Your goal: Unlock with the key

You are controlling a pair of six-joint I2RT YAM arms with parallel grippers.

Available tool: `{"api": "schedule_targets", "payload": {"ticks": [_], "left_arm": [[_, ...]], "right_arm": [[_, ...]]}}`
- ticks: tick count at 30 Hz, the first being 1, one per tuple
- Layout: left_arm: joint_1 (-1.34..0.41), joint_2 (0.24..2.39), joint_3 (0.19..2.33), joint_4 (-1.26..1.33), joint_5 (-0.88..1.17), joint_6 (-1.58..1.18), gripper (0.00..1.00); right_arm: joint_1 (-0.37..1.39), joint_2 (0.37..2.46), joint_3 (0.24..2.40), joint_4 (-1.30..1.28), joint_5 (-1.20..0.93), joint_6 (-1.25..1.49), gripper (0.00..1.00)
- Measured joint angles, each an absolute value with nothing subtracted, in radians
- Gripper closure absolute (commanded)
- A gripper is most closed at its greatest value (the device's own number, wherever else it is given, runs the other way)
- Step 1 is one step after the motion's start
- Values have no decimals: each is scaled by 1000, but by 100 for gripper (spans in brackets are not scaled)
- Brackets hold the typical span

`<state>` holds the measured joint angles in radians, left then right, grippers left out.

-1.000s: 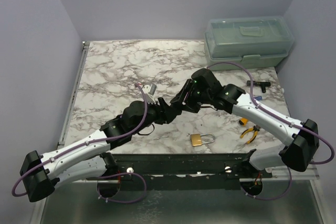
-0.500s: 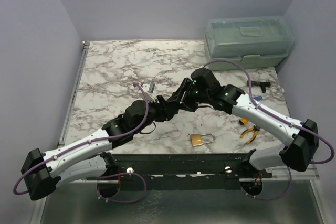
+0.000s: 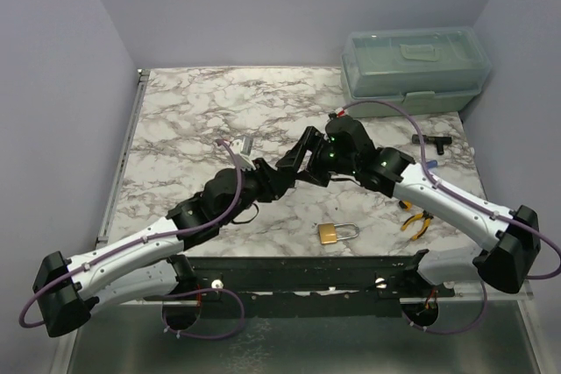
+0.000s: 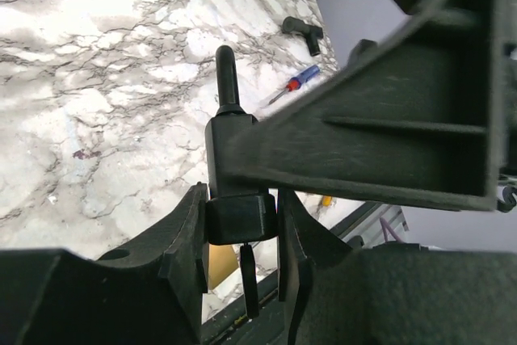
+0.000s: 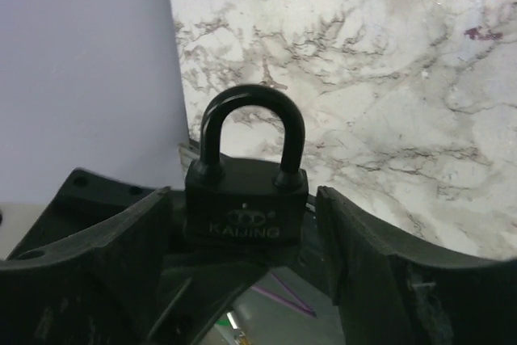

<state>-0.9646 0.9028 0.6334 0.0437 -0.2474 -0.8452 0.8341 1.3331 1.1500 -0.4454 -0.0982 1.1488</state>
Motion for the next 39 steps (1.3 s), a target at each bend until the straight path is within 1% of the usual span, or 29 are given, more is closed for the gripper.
{"api": "schedule_targets", "payload": {"ticks": [1, 2, 7, 11, 16, 20, 25, 32, 39], "left_arm": [[-965, 894, 632, 39, -248, -850, 100], [-964, 876, 628, 27, -250, -854, 100], [-962, 792, 599, 1, -256, -876, 100], [-962, 734, 588, -1, -250, -893, 100], [-962, 665, 576, 7, -207, -920, 100], [-962, 633, 574, 41, -144, -949, 100], [-962, 601, 573, 92, -76, -982, 100], [-962, 563, 573, 155, -39, -1013, 100], [-962, 583, 572, 211, -21, -1036, 100]], "right_arm": [[836, 1317, 1137, -423, -100, 1150, 1], [837, 1297, 1124, -403, -99, 1158, 0], [839, 1170, 1066, -302, -64, 1178, 0], [840, 1037, 916, -149, -14, 1172, 0], [839, 945, 770, 59, -31, 1124, 1], [839, 922, 669, 304, -116, 1102, 7], [839, 953, 646, 480, -212, 1099, 17], [839, 988, 646, 606, -292, 1108, 28], [839, 1014, 647, 665, -346, 1115, 47]]}}
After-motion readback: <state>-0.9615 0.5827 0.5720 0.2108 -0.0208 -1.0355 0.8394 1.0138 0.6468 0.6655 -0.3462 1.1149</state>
